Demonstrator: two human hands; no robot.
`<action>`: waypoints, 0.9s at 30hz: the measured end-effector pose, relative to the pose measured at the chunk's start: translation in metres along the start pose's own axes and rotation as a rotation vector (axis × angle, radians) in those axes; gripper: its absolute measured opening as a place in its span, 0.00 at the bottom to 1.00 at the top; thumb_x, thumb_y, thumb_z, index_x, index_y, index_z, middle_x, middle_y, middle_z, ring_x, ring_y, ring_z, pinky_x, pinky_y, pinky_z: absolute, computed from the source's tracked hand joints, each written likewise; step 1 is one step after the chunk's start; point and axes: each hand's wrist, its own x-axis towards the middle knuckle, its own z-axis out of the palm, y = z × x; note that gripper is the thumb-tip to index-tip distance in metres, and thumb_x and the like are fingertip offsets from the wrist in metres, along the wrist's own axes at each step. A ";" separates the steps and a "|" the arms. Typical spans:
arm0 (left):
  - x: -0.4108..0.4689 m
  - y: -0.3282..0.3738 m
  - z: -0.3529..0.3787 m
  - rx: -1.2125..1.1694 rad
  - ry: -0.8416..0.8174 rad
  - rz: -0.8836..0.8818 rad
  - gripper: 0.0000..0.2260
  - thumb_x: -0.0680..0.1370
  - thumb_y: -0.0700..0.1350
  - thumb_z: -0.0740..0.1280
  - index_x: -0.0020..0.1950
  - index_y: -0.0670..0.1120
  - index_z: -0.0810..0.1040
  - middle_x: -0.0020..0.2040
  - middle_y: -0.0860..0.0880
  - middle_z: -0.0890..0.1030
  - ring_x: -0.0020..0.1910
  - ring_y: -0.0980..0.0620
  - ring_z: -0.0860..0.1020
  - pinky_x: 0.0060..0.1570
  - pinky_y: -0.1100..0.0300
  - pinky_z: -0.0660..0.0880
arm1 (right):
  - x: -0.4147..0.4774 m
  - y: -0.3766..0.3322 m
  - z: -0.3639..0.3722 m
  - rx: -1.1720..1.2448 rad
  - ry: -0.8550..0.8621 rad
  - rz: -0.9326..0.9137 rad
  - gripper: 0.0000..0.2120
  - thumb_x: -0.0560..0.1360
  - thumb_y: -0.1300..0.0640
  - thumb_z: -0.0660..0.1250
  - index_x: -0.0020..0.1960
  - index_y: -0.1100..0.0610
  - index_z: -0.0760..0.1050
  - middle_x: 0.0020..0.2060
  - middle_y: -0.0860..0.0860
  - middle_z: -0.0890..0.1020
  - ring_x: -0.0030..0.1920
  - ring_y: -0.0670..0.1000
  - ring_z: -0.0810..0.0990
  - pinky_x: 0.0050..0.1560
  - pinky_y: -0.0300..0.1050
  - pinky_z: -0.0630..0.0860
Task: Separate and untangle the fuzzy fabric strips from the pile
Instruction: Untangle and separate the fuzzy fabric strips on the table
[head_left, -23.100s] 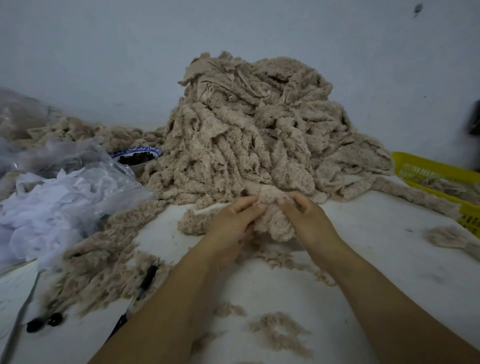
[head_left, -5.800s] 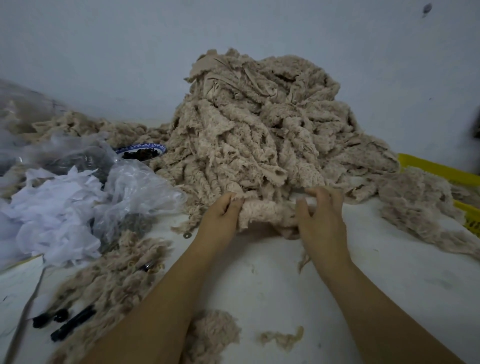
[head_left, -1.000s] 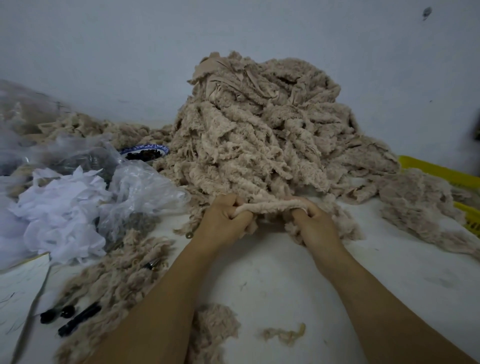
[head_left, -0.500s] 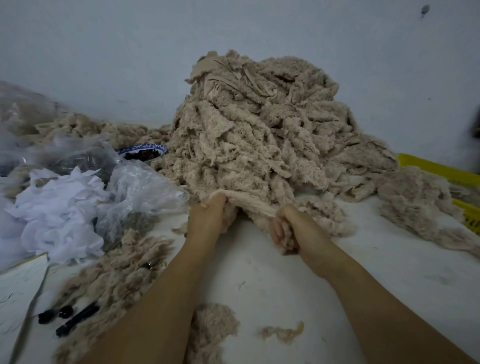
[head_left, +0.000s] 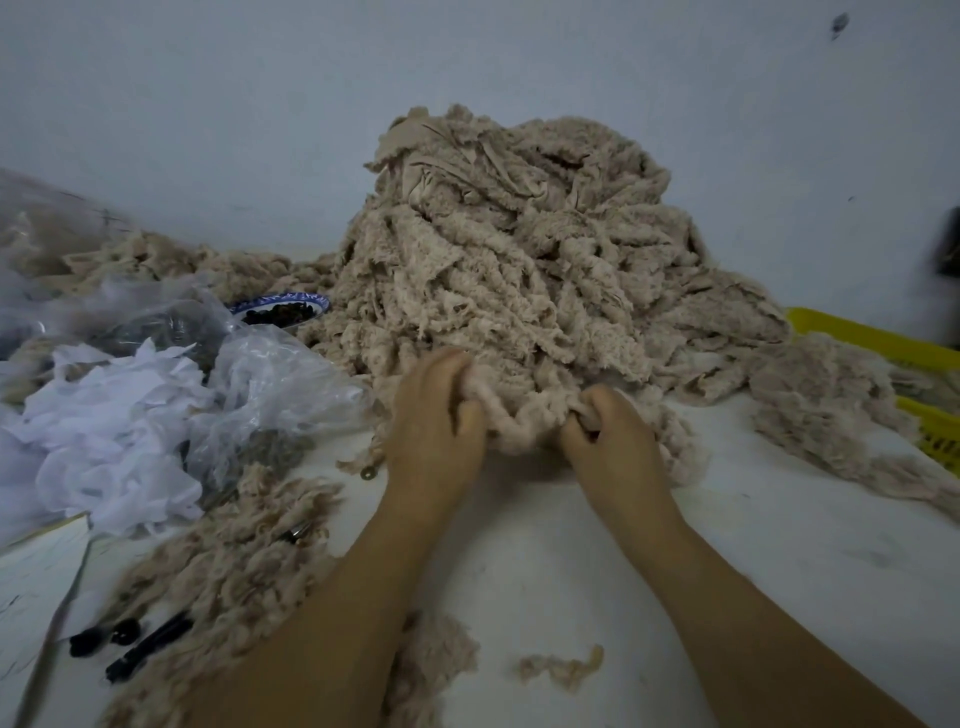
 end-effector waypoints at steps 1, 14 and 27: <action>-0.003 0.009 0.003 0.011 -0.075 0.074 0.24 0.76 0.50 0.57 0.70 0.47 0.72 0.71 0.50 0.71 0.69 0.54 0.68 0.65 0.59 0.66 | 0.000 -0.001 -0.001 -0.005 -0.002 -0.019 0.16 0.75 0.60 0.64 0.37 0.47 0.58 0.33 0.45 0.65 0.33 0.44 0.63 0.31 0.42 0.58; -0.007 0.013 0.008 -0.257 -0.251 -0.148 0.15 0.81 0.55 0.65 0.39 0.47 0.79 0.33 0.50 0.80 0.32 0.55 0.76 0.35 0.58 0.73 | 0.001 0.000 -0.005 -0.166 -0.044 0.030 0.05 0.77 0.57 0.60 0.45 0.54 0.65 0.42 0.50 0.72 0.41 0.54 0.71 0.36 0.49 0.66; 0.013 -0.008 -0.022 -1.206 0.067 -0.803 0.19 0.83 0.54 0.60 0.43 0.51 0.88 0.37 0.44 0.84 0.37 0.48 0.84 0.45 0.56 0.78 | 0.007 0.015 -0.015 0.121 0.087 0.289 0.09 0.81 0.59 0.56 0.47 0.56 0.74 0.48 0.53 0.75 0.39 0.52 0.75 0.41 0.47 0.72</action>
